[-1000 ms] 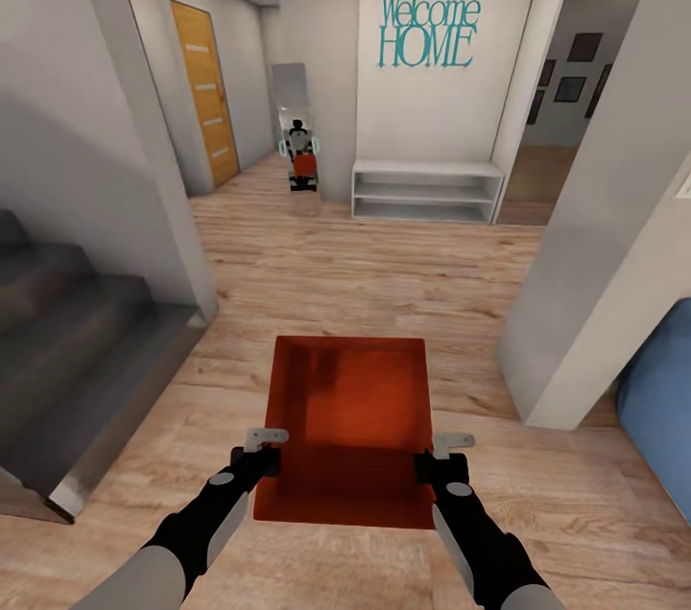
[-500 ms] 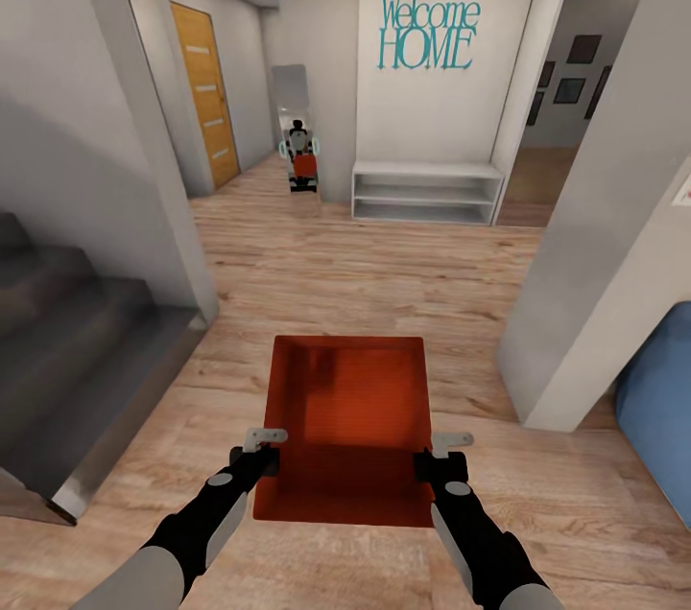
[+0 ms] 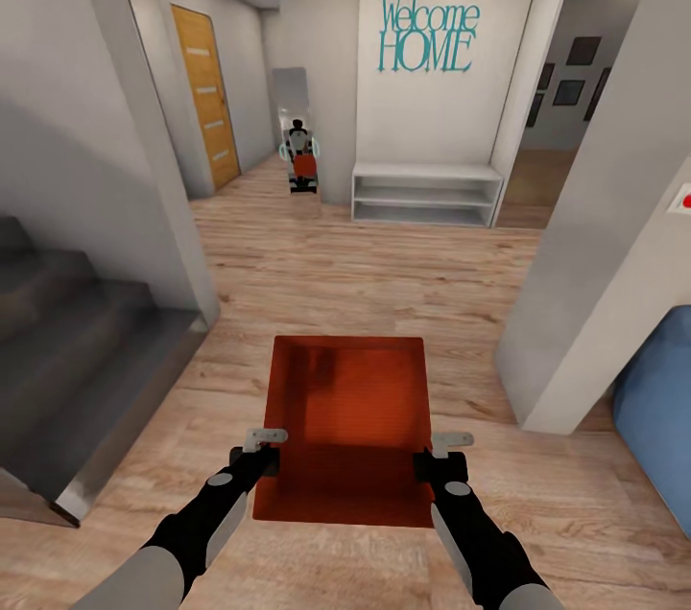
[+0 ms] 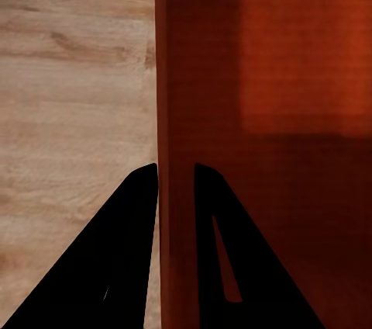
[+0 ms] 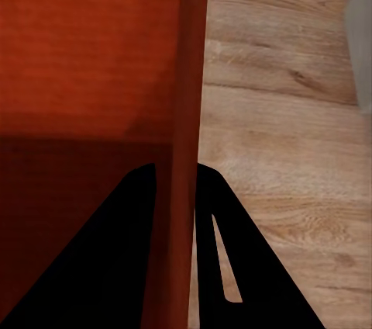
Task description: Move the two storage containers from the living room to the garage. In the garage, place one container on the floor and stack the other container on top of it (either order is fine).
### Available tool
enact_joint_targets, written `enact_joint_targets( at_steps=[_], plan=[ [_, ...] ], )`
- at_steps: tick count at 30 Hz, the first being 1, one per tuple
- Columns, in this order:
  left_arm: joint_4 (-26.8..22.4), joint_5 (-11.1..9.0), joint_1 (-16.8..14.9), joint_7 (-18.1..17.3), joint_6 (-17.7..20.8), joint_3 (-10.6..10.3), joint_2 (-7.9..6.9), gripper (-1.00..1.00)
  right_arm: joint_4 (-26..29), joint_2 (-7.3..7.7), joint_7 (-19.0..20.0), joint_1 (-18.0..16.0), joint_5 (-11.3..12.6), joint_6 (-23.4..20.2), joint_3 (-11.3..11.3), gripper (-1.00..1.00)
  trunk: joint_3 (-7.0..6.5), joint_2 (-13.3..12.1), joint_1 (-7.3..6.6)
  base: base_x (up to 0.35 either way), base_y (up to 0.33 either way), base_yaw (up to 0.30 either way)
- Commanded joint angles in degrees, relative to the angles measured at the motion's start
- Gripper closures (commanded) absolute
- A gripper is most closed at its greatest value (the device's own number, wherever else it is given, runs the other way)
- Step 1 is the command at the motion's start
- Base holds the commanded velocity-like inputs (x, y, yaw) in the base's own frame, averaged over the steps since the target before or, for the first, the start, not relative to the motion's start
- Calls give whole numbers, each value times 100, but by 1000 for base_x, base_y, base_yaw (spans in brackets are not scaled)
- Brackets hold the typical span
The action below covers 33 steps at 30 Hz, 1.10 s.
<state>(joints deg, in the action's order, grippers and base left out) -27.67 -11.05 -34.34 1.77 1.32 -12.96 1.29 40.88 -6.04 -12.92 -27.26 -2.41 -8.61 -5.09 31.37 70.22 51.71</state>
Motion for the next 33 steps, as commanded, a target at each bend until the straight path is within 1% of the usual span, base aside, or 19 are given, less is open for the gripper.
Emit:
enact_joint_targets(
  at_steps=[1, 15, 23, 33],
  plan=[
    [-19, -9, -3, 47, -35, -40, 38, 100, -10, -125, -53, 1, 39, -53, -9, 100, -13, -39, -23, 0, 0, 0],
    [-19, -3, -3, 43, -35, -40, 38, 100, -10, -125, -53, 1, 39, -53, -9, 100, -265, -600, -330, 0, 0, 0],
    [-19, -32, -3, 42, -39, -28, 38, 100, -13, -125, -53, 1, 39, -53, -9, 100, -265, -600, -330, 20, 0, 0],
    [-19, -28, -3, 36, -27, -23, 38, 100, -12, -125, -53, 1, 39, -53, -9, 100, -265, -600, -330, 293, 0, 0]
  ],
)
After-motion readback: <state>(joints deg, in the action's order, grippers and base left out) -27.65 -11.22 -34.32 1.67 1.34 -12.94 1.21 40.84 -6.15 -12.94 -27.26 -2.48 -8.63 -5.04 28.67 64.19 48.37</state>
